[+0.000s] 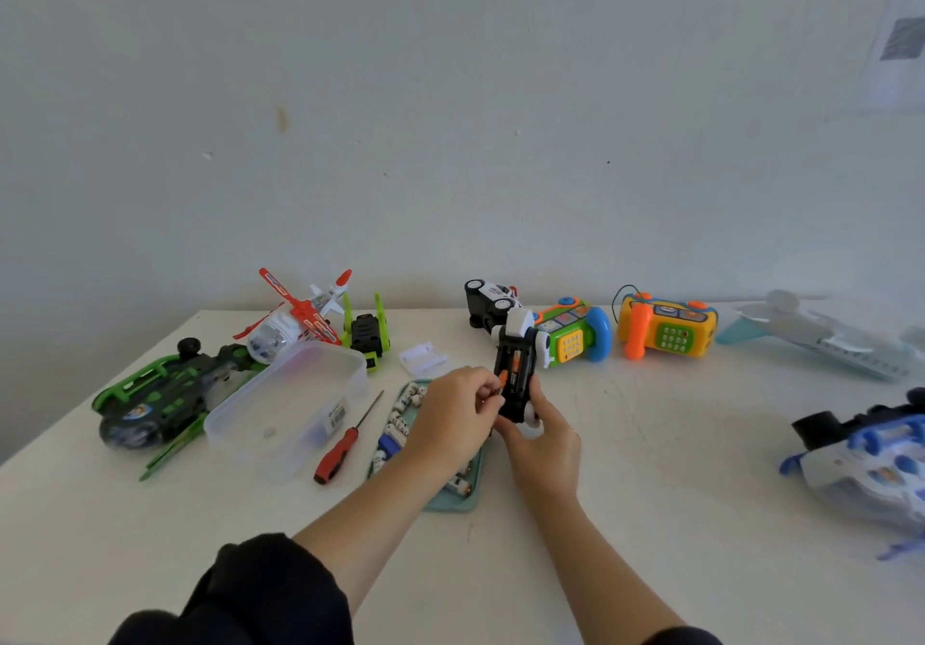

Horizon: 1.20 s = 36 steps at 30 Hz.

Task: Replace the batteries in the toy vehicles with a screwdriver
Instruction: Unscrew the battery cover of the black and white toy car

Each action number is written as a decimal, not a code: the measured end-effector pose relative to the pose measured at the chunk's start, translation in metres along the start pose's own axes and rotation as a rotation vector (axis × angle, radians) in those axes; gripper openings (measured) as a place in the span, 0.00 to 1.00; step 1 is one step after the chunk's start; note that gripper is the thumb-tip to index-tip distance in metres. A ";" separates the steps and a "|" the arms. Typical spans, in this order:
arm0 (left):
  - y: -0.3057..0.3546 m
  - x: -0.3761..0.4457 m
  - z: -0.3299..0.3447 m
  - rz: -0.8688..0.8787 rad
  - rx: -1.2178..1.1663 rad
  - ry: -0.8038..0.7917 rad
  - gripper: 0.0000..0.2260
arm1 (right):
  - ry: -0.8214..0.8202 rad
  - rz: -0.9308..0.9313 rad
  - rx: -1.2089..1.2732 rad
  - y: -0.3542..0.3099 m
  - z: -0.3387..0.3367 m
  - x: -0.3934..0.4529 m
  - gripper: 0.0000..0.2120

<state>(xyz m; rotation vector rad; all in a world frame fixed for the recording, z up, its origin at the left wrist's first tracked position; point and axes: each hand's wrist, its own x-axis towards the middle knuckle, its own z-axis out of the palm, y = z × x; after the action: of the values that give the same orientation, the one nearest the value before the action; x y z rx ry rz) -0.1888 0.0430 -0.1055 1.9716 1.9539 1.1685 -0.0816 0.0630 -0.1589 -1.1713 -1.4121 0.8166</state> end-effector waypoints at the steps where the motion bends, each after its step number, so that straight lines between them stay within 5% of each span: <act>1: -0.001 0.002 0.002 -0.014 -0.010 0.000 0.06 | 0.006 0.003 0.009 0.001 0.000 0.000 0.31; 5: -0.003 0.016 0.004 -0.160 -0.116 0.036 0.08 | -0.002 0.002 0.034 0.000 0.000 -0.001 0.31; 10: -0.002 0.033 0.001 -0.309 -0.377 -0.175 0.21 | 0.018 0.037 0.133 0.000 -0.003 0.000 0.30; 13: 0.001 0.040 -0.001 -0.397 -0.559 -0.316 0.16 | 0.009 0.039 0.190 0.002 -0.004 -0.001 0.29; 19: -0.002 0.047 0.002 -0.460 -0.590 -0.319 0.11 | 0.014 0.039 0.250 0.002 -0.004 0.001 0.35; 23: -0.013 0.063 -0.012 -0.325 -0.394 -0.338 0.08 | 0.026 0.094 0.275 0.003 -0.001 0.014 0.36; 28: -0.066 0.093 -0.025 -0.292 0.358 -0.280 0.15 | 0.071 0.045 0.183 0.003 0.007 0.028 0.30; 32: -0.095 0.096 -0.017 -0.340 0.492 -0.446 0.09 | 0.137 0.065 0.161 0.006 0.009 0.027 0.29; 36: -0.101 0.092 -0.012 -0.339 0.506 -0.325 0.06 | 0.163 0.058 0.154 0.007 0.008 0.029 0.29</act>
<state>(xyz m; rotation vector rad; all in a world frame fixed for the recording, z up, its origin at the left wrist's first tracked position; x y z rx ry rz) -0.2884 0.1359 -0.1177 1.7633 2.4230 0.2682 -0.0863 0.0931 -0.1581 -1.1378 -1.1668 0.8354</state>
